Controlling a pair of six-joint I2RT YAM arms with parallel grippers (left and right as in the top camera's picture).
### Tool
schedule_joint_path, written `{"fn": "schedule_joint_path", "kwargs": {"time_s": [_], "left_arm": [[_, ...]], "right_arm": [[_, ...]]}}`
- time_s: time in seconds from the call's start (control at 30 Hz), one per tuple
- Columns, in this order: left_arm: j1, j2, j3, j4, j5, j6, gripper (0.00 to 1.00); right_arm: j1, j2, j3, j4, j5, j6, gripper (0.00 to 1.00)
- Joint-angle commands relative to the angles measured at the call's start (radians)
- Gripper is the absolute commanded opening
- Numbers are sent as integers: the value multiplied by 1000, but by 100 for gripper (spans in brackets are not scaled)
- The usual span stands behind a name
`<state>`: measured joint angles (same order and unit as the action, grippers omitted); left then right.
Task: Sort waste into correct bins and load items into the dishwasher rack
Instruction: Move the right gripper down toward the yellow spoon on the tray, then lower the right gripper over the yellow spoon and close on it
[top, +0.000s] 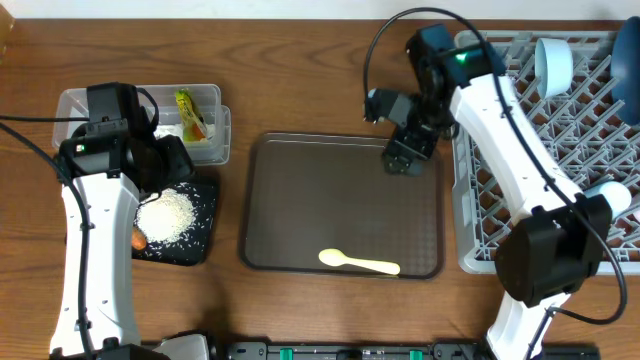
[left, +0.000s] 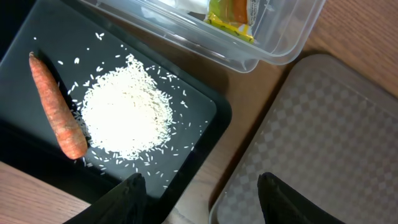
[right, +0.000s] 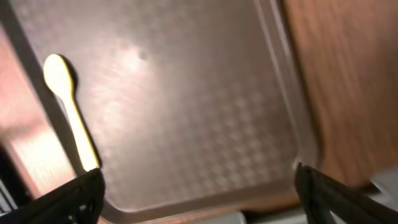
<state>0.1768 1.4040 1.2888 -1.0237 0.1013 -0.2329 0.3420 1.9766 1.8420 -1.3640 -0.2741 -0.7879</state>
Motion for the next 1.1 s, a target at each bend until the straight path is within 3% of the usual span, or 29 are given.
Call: {"fn": "schedule_joint_path", "kwargs": {"time_s": [0.0, 0.2, 0.4, 0.57, 1.07], "left_arm": [[4, 0, -3, 0, -5, -5, 61], [5, 0, -3, 10, -5, -5, 60], [5, 0, -3, 12, -5, -5, 60], [5, 0, -3, 12, -5, -5, 61], [5, 0, -3, 12, -5, -5, 61]], "right_arm": [[58, 19, -45, -2, -74, -29, 93], [198, 19, -209, 116, -36, -15, 92], [333, 19, -374, 292, 118, 114, 87], [419, 19, -430, 358, 137, 164, 86], [532, 19, -447, 335, 124, 290, 86]]}}
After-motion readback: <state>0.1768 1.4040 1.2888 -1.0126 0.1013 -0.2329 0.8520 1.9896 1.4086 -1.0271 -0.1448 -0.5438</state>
